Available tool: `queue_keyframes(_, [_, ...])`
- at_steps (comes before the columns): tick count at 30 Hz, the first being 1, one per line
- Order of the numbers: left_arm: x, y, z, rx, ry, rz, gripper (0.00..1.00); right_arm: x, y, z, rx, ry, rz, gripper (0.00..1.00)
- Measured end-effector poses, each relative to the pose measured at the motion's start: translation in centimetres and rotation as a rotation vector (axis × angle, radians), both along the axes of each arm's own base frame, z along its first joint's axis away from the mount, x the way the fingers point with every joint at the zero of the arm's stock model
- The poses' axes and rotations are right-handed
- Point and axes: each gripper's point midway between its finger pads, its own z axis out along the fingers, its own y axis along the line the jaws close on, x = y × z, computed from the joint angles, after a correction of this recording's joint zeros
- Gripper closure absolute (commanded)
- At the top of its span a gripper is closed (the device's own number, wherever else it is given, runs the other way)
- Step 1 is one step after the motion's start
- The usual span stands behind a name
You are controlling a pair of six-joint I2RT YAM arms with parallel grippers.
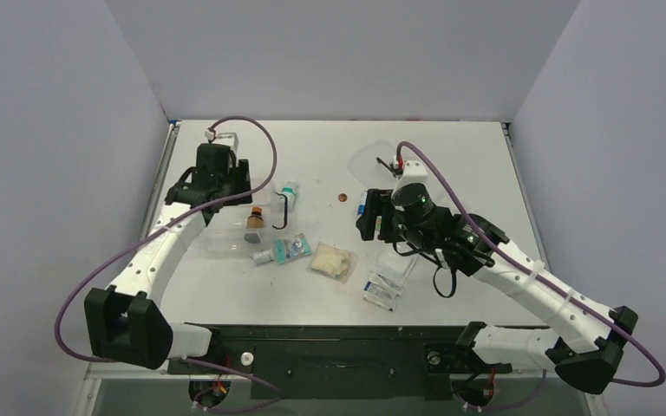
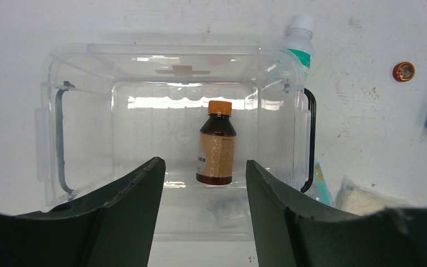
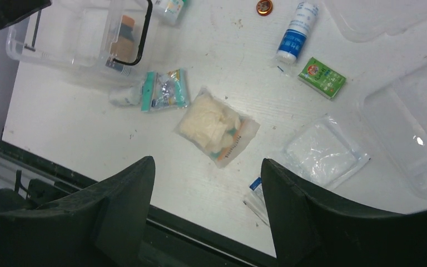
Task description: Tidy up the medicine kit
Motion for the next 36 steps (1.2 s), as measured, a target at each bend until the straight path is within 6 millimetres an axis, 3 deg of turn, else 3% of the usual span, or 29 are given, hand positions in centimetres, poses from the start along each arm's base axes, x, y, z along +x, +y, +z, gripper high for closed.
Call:
queue_keyframes(7, [-2.3, 0.7, 4.9, -0.031, -0.136, 0.017, 0.47, 4.0, 1.6, -1.1, 0.022, 0.044, -0.119, 0.32])
queue_keyframes(13, [-5.4, 0.6, 6.0, -0.086, -0.193, 0.001, 0.47, 7.3, 5.0, -1.8, 0.065, 0.075, -0.164, 0.29])
queue_keyframes(19, [-8.1, -0.1, 5.8, -0.169, -0.218, -0.028, 0.47, 10.8, 9.0, -2.9, 0.117, 0.111, -0.191, 0.27])
queue_keyframes(24, [-10.3, -0.5, 4.9, -0.218, -0.235, -0.047, 0.47, 13.8, 12.2, -5.8, 0.139, 0.169, -0.215, 0.27])
queue_keyframes(36, [-12.2, -1.1, 2.2, -0.259, -0.219, -0.073, 0.47, 19.2, 18.3, -11.7, 0.209, 0.278, -0.238, 0.31])
